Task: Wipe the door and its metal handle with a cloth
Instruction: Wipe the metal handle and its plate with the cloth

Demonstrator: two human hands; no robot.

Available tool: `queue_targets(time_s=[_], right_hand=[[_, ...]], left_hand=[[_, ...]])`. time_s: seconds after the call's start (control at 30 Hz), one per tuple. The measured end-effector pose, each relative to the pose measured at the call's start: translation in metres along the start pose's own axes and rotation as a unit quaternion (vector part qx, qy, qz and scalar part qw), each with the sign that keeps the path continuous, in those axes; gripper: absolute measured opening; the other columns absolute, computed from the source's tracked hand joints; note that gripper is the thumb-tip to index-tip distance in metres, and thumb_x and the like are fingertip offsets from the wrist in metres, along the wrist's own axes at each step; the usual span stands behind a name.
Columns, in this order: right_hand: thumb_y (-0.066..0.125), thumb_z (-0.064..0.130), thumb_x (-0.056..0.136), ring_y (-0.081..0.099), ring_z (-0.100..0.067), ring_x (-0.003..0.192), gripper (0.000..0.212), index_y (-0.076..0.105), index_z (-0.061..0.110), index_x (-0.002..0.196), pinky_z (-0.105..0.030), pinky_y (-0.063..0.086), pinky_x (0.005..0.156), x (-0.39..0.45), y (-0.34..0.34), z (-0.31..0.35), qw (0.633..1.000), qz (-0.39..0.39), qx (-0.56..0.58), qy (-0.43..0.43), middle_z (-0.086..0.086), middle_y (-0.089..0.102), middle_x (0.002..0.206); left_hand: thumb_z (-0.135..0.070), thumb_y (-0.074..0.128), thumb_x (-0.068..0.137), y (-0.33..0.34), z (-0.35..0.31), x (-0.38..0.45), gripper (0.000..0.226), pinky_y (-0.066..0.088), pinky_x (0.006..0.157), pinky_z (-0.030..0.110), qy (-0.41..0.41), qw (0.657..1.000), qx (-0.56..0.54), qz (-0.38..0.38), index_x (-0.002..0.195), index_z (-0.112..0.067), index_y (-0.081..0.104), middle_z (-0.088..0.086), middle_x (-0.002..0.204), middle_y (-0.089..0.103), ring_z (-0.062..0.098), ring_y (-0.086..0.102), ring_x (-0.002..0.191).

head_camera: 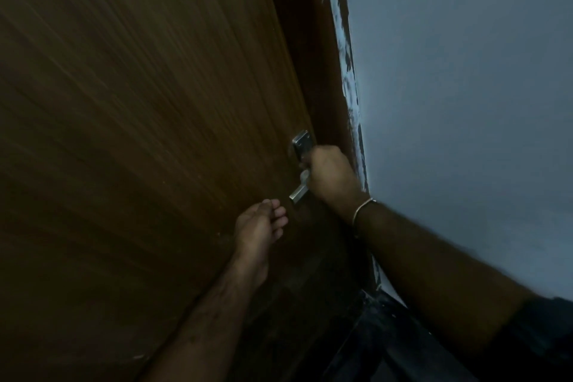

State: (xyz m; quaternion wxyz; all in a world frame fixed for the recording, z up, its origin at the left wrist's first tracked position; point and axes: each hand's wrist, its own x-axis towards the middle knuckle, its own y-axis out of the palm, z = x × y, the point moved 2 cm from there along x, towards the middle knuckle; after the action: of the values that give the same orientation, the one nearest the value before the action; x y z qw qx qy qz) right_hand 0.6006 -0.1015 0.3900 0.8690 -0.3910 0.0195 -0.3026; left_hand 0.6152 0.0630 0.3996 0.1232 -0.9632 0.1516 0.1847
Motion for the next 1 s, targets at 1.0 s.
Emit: queue_targets(time_s=[1.0], right_hand=[[0.064,0.002,0.088,0.068,-0.017,0.092,0.022,0.067,0.013,0.107,-0.025,0.057,0.071,-0.01,0.066,-0.026,0.722,-0.21,0.595,0.284,-0.003,0.07,0.101]], left_hand=[[-0.024,0.053,0.1,0.015,-0.014,0.037,0.023,0.052,0.095,0.039,0.066,0.988,0.124,0.062,0.119,-0.023,0.065,-0.002,0.12,0.066,0.017,0.063,0.107]])
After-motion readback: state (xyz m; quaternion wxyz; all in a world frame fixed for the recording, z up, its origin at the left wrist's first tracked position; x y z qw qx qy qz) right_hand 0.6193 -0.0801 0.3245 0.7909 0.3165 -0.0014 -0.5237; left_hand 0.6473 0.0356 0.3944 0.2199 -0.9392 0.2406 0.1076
